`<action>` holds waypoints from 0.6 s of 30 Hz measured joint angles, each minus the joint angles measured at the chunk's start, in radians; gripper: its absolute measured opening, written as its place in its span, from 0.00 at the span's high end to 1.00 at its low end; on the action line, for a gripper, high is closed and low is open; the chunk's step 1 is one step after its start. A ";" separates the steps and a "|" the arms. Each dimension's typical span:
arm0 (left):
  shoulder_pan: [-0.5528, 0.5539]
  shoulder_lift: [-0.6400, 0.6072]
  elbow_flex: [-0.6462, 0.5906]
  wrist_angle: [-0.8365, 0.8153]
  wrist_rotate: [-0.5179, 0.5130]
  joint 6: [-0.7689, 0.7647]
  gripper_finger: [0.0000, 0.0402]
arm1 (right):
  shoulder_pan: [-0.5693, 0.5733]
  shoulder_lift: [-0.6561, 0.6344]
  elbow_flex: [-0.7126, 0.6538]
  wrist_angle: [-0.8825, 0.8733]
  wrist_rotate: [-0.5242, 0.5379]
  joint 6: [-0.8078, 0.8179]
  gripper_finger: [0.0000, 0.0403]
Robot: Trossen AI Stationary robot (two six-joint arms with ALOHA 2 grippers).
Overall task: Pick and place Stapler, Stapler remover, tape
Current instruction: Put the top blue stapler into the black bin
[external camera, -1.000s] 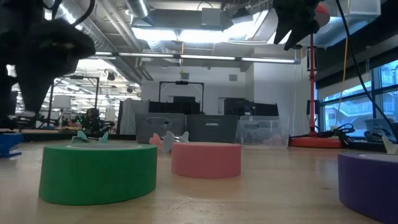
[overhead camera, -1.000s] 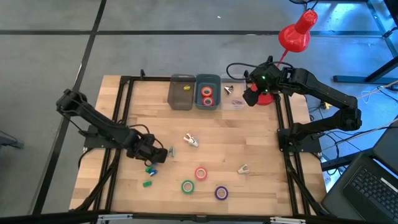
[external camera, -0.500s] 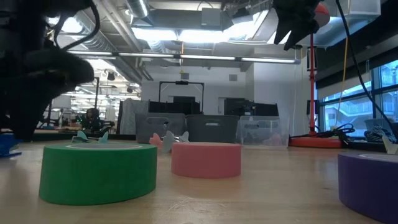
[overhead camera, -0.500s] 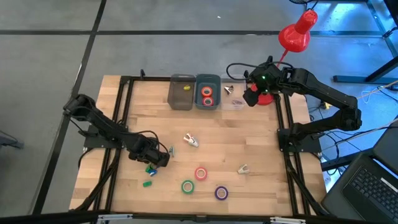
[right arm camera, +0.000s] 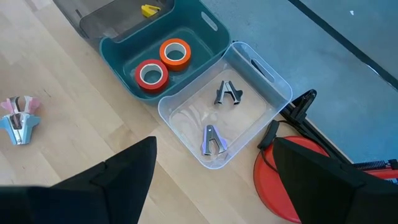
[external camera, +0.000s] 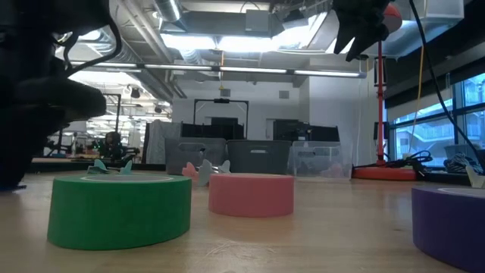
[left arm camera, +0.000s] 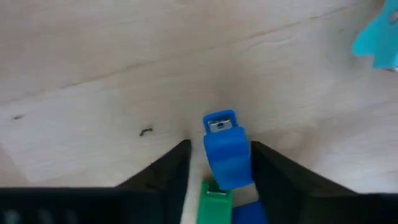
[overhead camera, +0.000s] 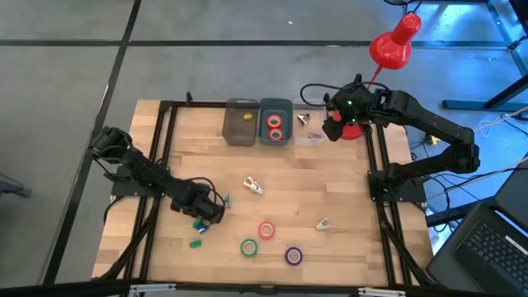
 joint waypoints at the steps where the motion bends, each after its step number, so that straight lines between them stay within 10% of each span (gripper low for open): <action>1: -0.001 0.000 -0.001 -0.004 0.000 0.007 0.70 | 0.000 0.000 0.000 0.000 0.000 0.000 0.20; 4: -0.001 -0.001 -0.002 -0.012 -0.001 0.031 0.84 | 0.000 0.000 0.000 0.000 0.000 0.002 0.20; 18: 0.072 -0.365 0.014 -0.203 -0.126 0.195 0.84 | 0.000 0.000 0.000 0.001 0.005 -0.001 0.20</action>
